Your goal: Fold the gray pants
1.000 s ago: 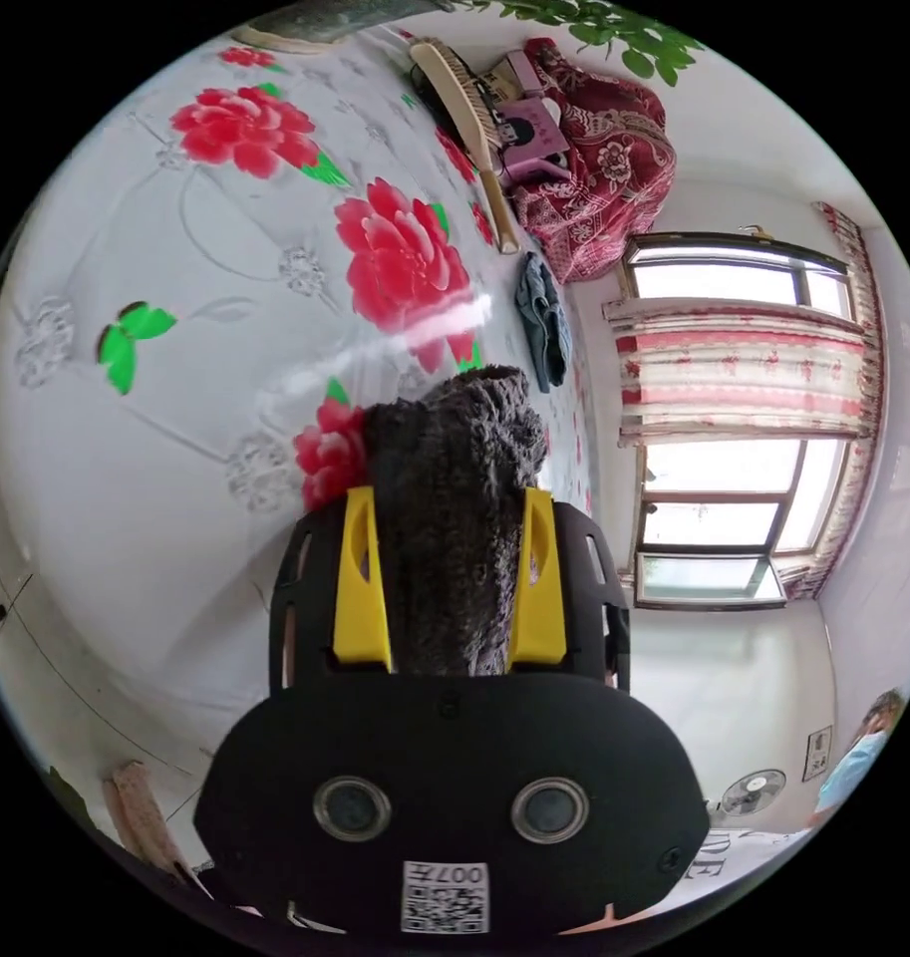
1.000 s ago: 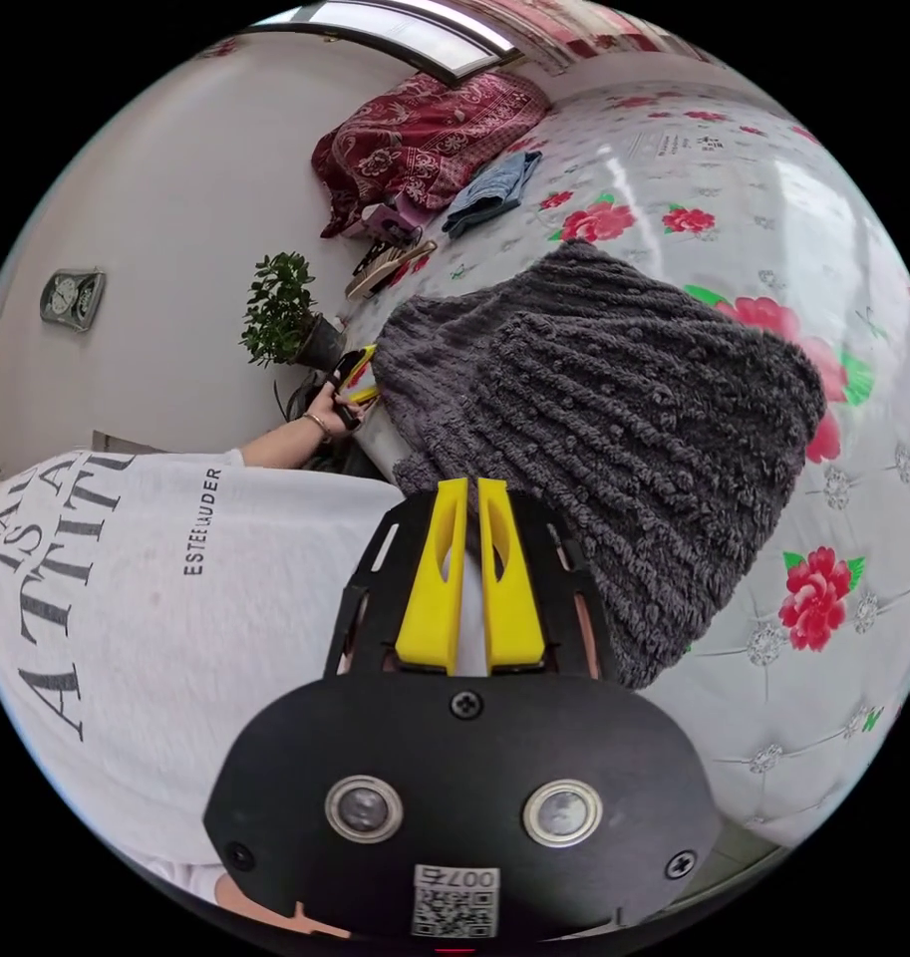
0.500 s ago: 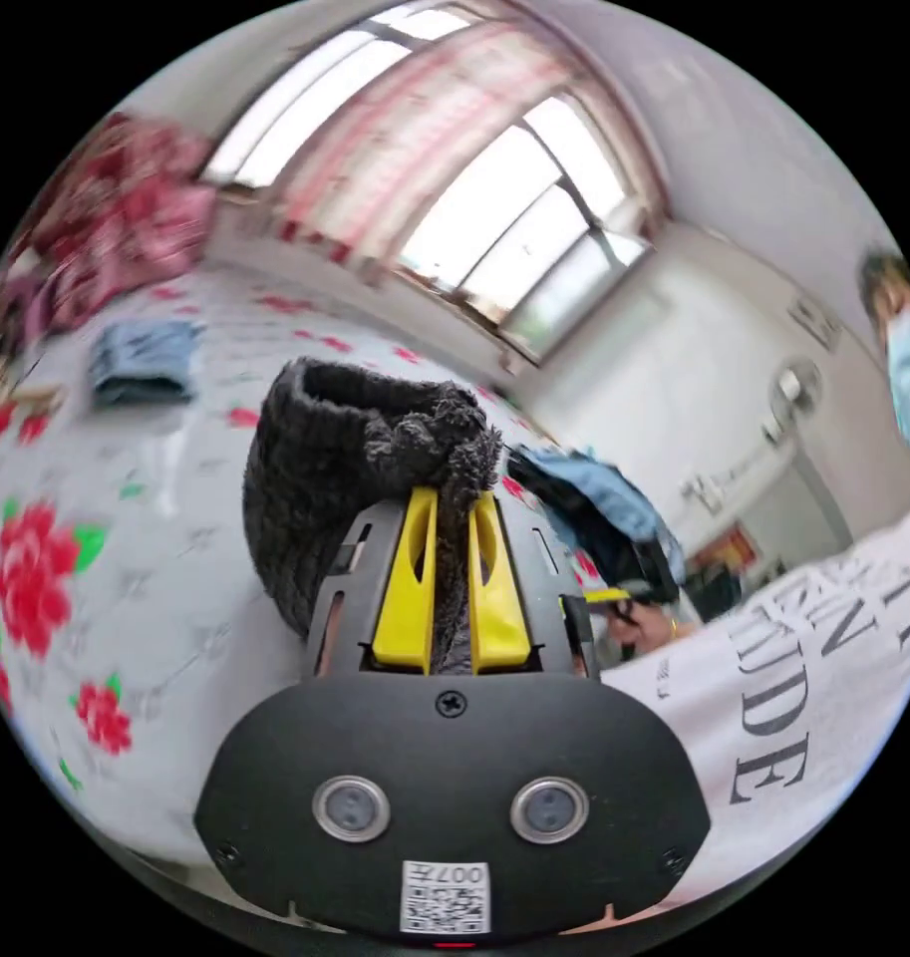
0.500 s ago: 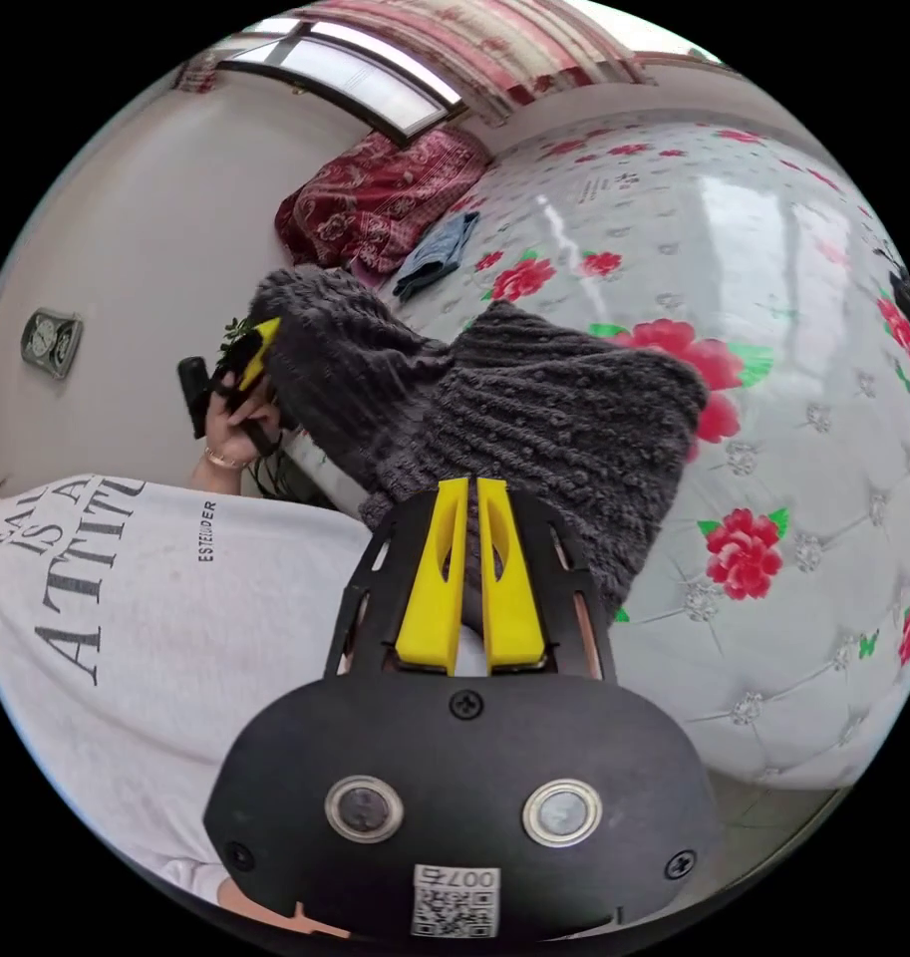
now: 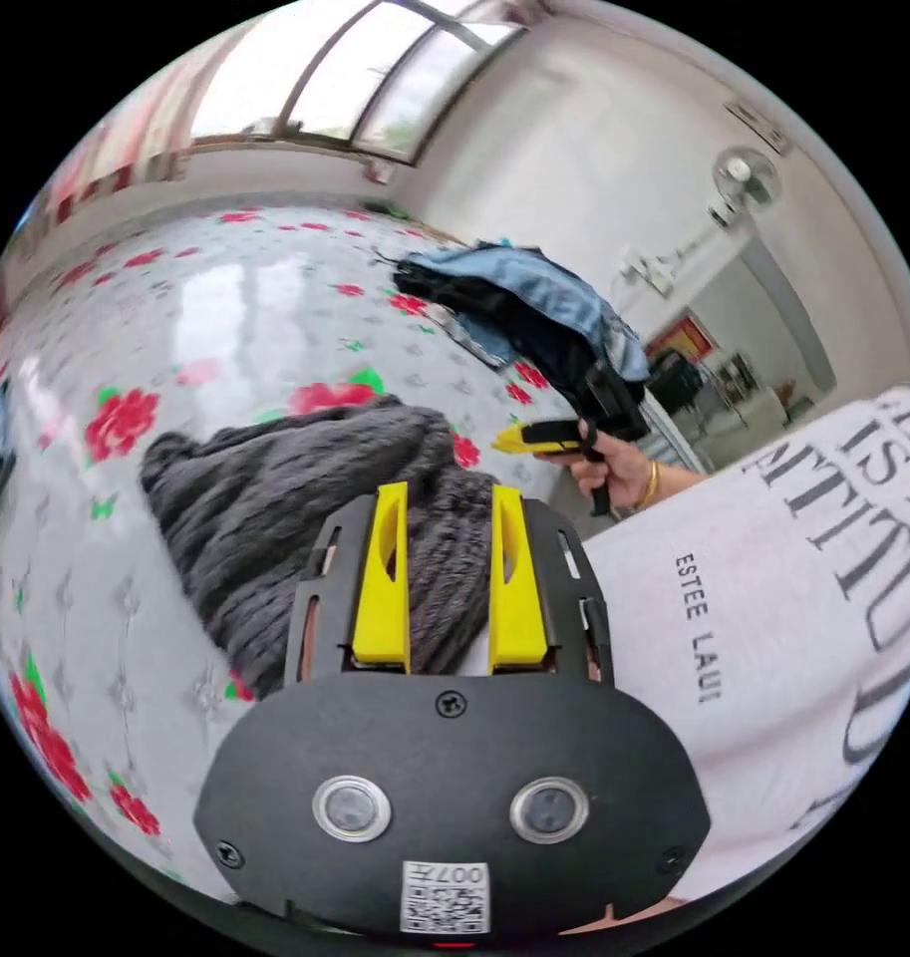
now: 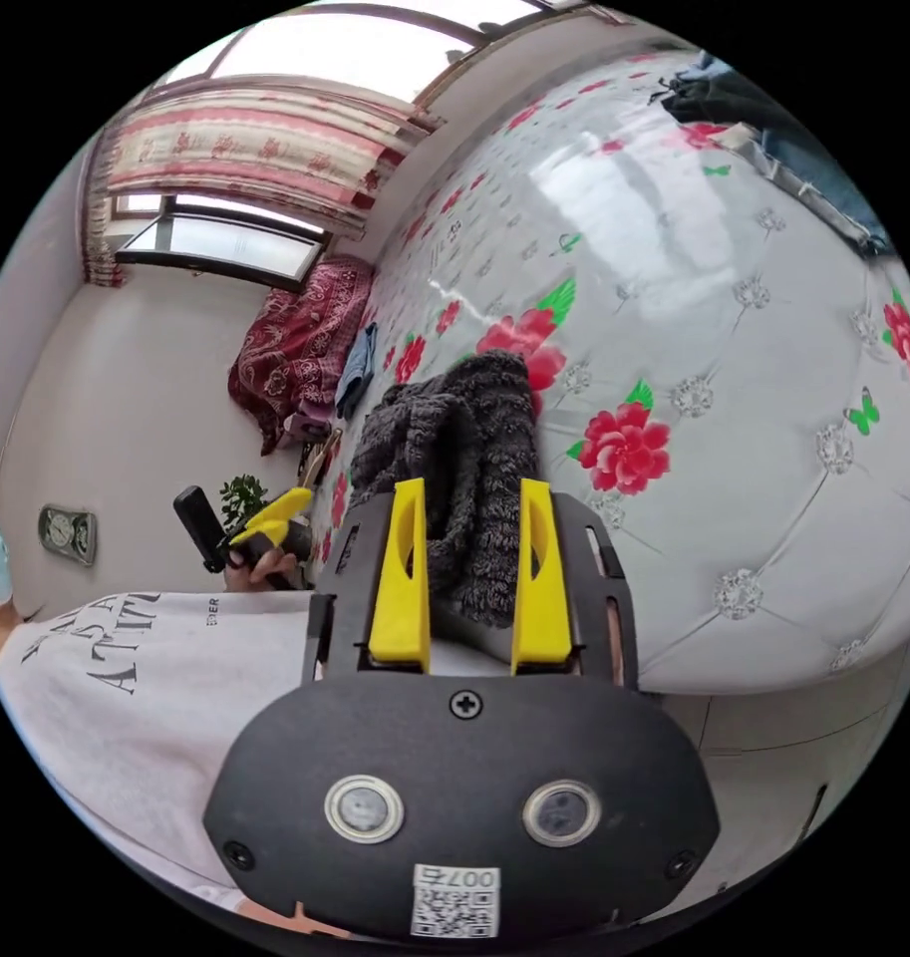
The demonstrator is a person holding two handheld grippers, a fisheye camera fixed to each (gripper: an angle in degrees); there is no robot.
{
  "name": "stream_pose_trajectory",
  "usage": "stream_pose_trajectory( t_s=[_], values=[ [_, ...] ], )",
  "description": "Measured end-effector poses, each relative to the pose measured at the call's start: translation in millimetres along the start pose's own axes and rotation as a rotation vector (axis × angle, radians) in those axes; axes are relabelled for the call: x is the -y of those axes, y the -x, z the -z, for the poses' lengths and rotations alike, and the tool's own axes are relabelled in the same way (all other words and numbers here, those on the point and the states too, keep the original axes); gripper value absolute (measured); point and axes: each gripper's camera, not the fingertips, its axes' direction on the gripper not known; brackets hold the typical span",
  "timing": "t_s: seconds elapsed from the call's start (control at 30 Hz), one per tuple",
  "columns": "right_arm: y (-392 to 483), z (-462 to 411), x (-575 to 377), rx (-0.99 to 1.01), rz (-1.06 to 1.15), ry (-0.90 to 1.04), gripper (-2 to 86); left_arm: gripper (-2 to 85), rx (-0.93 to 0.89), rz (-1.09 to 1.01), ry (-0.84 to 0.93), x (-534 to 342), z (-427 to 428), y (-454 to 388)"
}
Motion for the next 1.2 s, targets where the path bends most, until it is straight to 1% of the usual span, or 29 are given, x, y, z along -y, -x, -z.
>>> stream_pose_trajectory(
  t_s=[0.07,0.1,0.13,0.23,0.37,0.43,0.53,0.6,0.67,0.73,0.8,0.87,0.9,0.97,1.0,1.07,1.1,1.17,1.2],
  values=[
    [-5.4,-12.6,9.3,0.022,-0.017,0.041,12.0,12.3,0.047,0.135,-0.069,-17.0,26.7,29.4],
    [-6.3,-15.7,11.8,0.030,-0.020,0.048,12.3,13.2,0.079,0.236,-0.100,-31.3,41.1,50.5],
    [-7.8,-21.9,17.2,0.040,-0.027,0.061,12.9,14.1,0.102,0.331,-0.111,-45.9,51.1,70.4],
    [-11.4,-37.6,32.6,0.027,-0.039,0.111,13.2,16.2,0.096,0.489,-0.085,-74.4,55.4,107.4],
    [-18.0,-61.0,51.9,-0.023,-0.065,0.228,12.0,17.1,0.050,0.584,0.007,-90.5,29.7,137.0],
    [-18.4,-75.0,58.0,-0.051,-0.066,0.288,11.0,16.4,-0.044,0.648,0.083,-97.0,0.1,156.3],
    [-14.1,-101.5,66.2,0.013,-0.071,0.392,8.5,13.1,-0.171,0.659,0.132,-95.6,-36.0,163.1],
    [-2.5,-107.5,73.4,-0.028,-0.045,0.413,7.1,10.8,-0.171,0.619,0.141,-88.7,-38.1,160.7],
    [24.1,-106.5,86.9,-0.085,0.031,0.423,5.6,9.8,-0.191,0.617,0.097,-84.9,-27.9,161.3],
    [48.0,-103.0,100.4,-0.081,0.080,0.411,4.8,9.2,-0.267,0.608,-0.042,-82.0,-8.4,158.1],
    [76.0,-104.7,119.3,-0.082,0.142,0.425,4.3,9.0,-0.275,0.597,-0.116,-77.1,2.8,153.1],
    [125.0,-115.5,153.0,-0.108,0.268,0.459,3.8,8.8,-0.251,0.586,-0.177,-70.0,12.9,149.5],
    [139.2,-119.6,162.5,-0.117,0.307,0.467,3.8,8.8,-0.228,0.592,-0.223,-65.6,20.1,149.6],
    [201.2,-141.8,204.6,-0.163,0.465,0.496,3.6,8.8,-0.178,0.606,-0.305,-58.9,34.3,152.3],
    [218.1,-149.2,216.0,-0.175,0.505,0.504,3.6,8.8,-0.144,0.625,-0.367,-55.2,45.2,156.4],
    [293.1,-185.6,261.9,-0.219,0.679,0.532,3.7,8.9,-0.090,0.646,-0.470,-49.8,63.9,165.5],
    [313.2,-196.0,272.4,-0.228,0.723,0.537,3.7,8.9,-0.044,0.658,-0.541,-45.7,77.4,173.4],
    [397.8,-242.9,309.7,-0.274,0.913,0.553,3.9,8.9,0.023,0.668,-0.644,-37.7,98.3,188.9],
    [419.0,-255.7,318.4,-0.289,0.955,0.551,4.0,8.9,0.076,0.675,-0.718,-31.6,111.7,201.5]
  ],
)
